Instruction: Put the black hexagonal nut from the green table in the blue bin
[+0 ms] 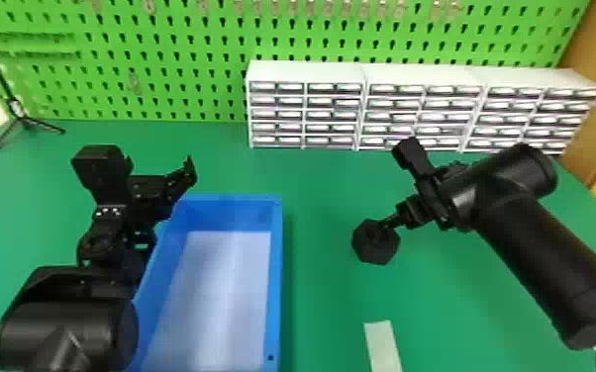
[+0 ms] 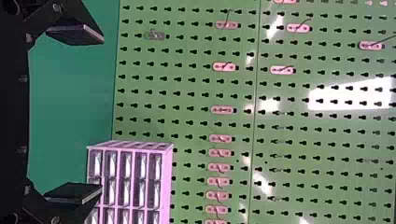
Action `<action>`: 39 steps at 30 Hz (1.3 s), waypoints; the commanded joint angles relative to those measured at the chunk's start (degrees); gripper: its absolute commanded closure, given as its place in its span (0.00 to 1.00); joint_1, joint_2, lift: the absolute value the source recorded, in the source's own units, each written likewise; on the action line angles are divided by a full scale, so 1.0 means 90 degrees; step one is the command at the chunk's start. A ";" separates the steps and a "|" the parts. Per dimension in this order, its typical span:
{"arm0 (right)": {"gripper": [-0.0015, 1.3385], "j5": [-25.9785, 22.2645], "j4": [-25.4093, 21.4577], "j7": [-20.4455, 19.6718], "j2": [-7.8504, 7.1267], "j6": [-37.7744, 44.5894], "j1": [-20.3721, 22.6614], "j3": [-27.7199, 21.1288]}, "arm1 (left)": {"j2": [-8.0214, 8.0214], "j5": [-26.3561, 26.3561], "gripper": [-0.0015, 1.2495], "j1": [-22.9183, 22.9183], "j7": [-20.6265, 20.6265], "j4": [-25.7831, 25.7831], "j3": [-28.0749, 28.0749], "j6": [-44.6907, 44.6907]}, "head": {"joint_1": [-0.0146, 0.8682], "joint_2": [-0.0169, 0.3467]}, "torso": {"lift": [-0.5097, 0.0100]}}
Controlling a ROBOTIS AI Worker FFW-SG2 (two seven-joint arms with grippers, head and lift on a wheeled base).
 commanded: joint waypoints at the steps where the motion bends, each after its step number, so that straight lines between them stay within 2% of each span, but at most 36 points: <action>1: 0.07 -0.0004 0.0028 -0.0011 0.0051 -0.0070 0.0073 -0.0041 | 0.0000 0.0010 0.13 0.0009 0.0003 0.0000 0.0005 0.0000 | 0.79 0.12 | 0.80; 24: 0.09 0.0055 0.0223 -0.0245 0.0138 -0.0275 0.0141 -0.0080 | 0.0000 0.0010 0.13 -0.0001 0.0013 0.0000 0.0005 0.0000 | 0.79 0.12 | 0.80; 33: 0.27 0.0055 0.0242 -0.0245 0.0148 -0.0236 0.0170 -0.0022 | 0.0000 0.0010 0.13 -0.0010 0.0013 0.0000 0.0025 -0.0010 | 0.79 0.12 | 0.80; 37: 0.43 0.0045 0.0242 -0.0245 0.0148 -0.0207 0.0190 0.0027 | 0.0000 0.0010 0.13 0.0009 0.0013 0.0000 0.0034 -0.0019 | 0.79 0.12 | 0.80; 39: 0.47 0.0016 0.0242 -0.0245 0.0148 -0.0197 0.0200 0.0047 | 0.0000 0.0010 0.13 0.0009 0.0003 -0.0010 0.0034 -0.0019 | 0.79 0.12 | 0.80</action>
